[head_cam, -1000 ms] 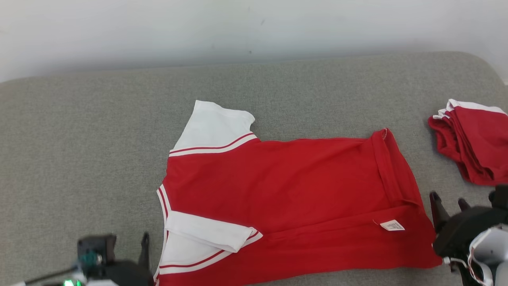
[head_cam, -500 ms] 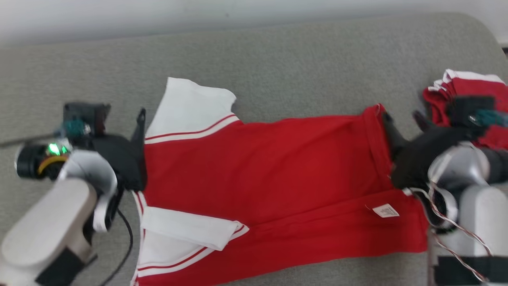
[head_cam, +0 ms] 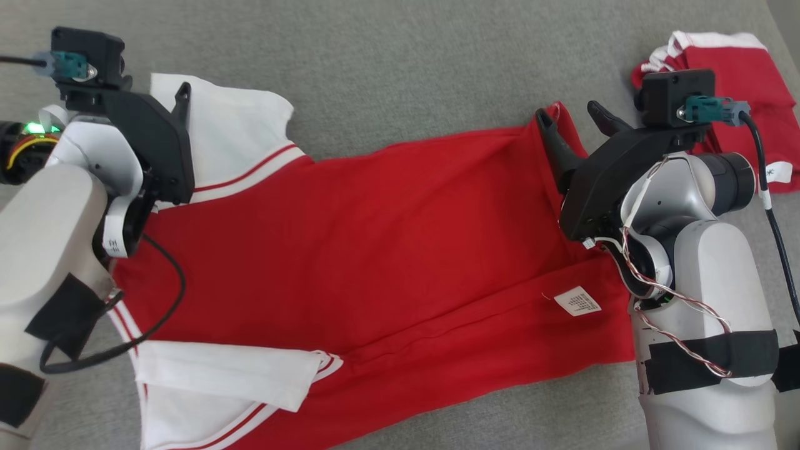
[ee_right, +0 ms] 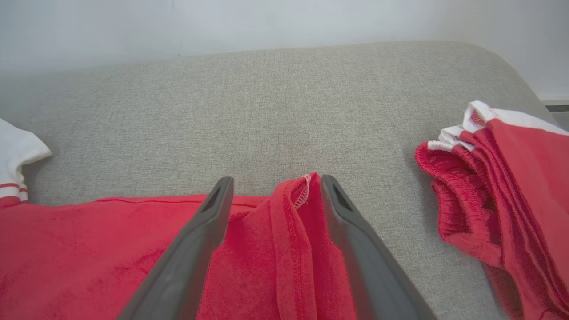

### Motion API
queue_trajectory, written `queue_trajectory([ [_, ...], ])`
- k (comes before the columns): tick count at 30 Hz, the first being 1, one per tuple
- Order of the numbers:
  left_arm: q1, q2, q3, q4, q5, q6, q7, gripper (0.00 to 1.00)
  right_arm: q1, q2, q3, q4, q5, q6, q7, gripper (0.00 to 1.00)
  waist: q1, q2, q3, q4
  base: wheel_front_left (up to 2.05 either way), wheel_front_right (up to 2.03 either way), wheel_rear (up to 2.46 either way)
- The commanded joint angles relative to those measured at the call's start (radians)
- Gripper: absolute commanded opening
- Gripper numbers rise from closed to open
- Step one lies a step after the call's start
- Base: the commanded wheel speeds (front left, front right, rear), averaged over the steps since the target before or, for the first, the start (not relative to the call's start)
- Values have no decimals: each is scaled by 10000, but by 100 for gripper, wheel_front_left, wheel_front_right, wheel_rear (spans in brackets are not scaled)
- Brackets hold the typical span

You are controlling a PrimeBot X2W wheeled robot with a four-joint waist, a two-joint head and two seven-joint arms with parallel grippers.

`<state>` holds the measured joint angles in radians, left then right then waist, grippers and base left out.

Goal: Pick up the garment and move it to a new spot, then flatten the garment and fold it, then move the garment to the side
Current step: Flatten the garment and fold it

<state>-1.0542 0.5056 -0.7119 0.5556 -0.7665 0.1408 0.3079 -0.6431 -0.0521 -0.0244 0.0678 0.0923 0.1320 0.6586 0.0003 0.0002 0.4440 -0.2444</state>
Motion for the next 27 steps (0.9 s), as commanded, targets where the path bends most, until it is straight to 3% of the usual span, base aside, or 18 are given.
queue_trajectory([
  [1, -247, -5, -6, 185, 40, -65, 113, 100, -80, 42, -15, 46, 24, -23, -117, 100, -3, -2, 599, -520, 0, 0, 0],
  [12, -595, 244, -131, 1004, 180, 549, 910, 100, -203, 40, 0, 138, 16, -23, -356, 100, -3, -2, 730, -647, 0, 0, 0],
  [27, -369, 543, 162, -197, -87, 1071, 1129, 100, -72, 37, -132, -6, -46, -24, -294, 100, -3, -2, 519, -471, 0, 0, 0],
])
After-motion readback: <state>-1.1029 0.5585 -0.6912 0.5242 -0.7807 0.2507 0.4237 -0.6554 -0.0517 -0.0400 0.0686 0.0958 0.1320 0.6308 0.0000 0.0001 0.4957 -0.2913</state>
